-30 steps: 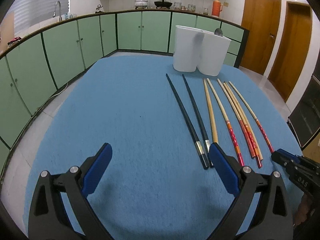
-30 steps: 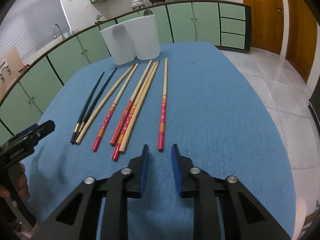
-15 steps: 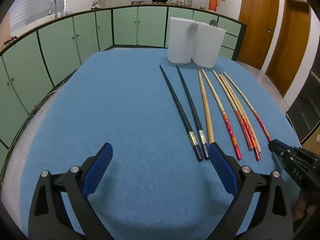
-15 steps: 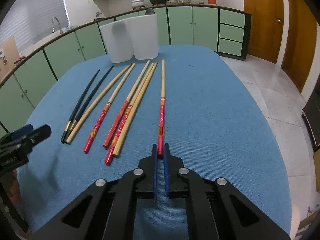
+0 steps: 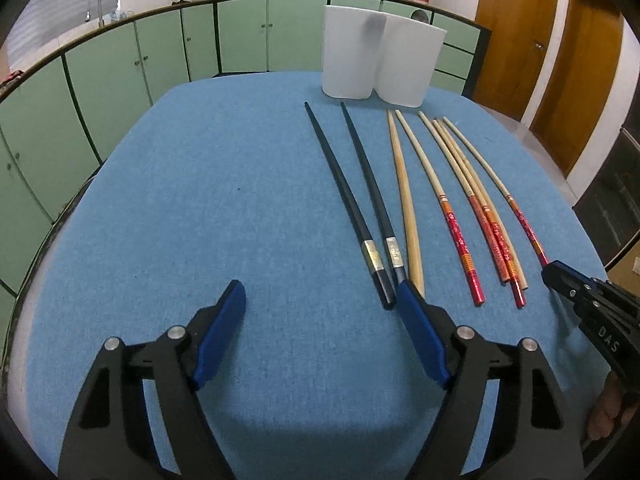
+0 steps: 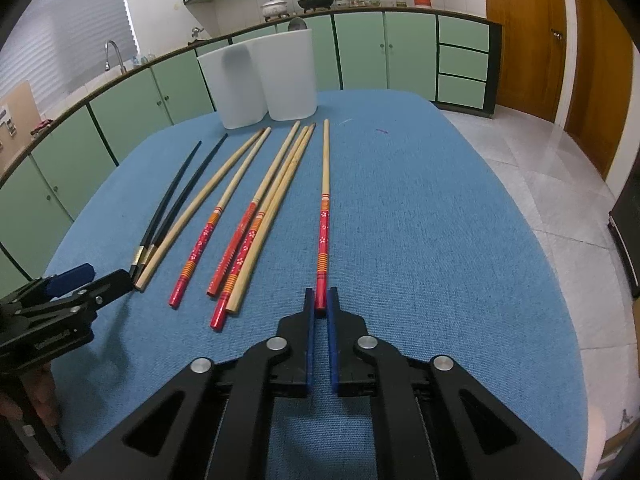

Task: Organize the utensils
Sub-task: 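Move the right gripper back over the red-tipped bamboo chopstick, then grasp a black chopstick with the left gripper while the right grasps a red-tipped chopstick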

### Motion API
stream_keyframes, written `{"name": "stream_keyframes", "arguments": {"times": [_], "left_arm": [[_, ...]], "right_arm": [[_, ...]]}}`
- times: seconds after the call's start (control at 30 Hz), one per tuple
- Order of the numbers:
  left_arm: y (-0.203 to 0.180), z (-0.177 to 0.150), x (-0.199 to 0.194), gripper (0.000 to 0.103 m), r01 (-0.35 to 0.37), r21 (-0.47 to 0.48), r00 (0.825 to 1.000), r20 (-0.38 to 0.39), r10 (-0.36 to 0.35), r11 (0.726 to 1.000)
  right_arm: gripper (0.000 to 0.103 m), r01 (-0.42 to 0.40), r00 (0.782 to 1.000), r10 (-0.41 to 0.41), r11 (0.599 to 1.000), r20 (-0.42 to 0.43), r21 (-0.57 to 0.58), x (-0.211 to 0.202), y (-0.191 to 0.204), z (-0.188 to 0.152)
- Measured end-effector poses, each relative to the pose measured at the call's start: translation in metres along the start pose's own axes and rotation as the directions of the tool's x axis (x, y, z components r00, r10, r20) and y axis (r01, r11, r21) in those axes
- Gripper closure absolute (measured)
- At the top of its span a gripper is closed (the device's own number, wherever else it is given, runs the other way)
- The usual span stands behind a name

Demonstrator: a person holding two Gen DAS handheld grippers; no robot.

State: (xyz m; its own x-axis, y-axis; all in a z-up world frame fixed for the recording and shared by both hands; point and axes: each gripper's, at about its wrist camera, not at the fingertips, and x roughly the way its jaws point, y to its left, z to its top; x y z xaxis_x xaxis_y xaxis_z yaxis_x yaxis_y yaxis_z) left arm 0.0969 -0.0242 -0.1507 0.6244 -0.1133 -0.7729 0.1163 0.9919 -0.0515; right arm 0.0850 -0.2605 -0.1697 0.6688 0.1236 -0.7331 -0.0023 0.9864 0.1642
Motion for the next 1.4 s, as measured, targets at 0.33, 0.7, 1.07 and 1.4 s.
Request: {"name": "stream_keyframes", "arguments": {"times": [0.33, 0.7, 1.07, 1.4], "left_arm": [[0.01, 0.0, -0.01, 0.032, -0.041, -0.005, 0.999, 0.018, 0.041, 0.999], [-0.004, -0.006, -0.006, 0.045, -0.027, 0.027, 1.0, 0.003, 0.027, 0.999], [-0.007, -0.003, -0.005, 0.076, -0.037, 0.021, 0.999, 0.008, 0.037, 0.999], [-0.001, -0.002, -0.005, 0.096, -0.027, -0.001, 1.0, 0.01, 0.027, 1.0]], "right_arm": [[0.097, -0.008, 1.0, 0.008, 1.0, 0.003, 0.007, -0.001, 0.0, -0.001], [0.097, -0.012, 1.0, 0.012, 1.0, 0.003, 0.012, 0.0, 0.0, -0.002], [0.097, -0.023, 1.0, 0.023, 0.999, 0.0, 0.025, 0.002, -0.003, 0.0], [0.097, -0.023, 1.0, 0.023, 0.999, 0.0, 0.027, 0.001, -0.002, 0.001]]}}
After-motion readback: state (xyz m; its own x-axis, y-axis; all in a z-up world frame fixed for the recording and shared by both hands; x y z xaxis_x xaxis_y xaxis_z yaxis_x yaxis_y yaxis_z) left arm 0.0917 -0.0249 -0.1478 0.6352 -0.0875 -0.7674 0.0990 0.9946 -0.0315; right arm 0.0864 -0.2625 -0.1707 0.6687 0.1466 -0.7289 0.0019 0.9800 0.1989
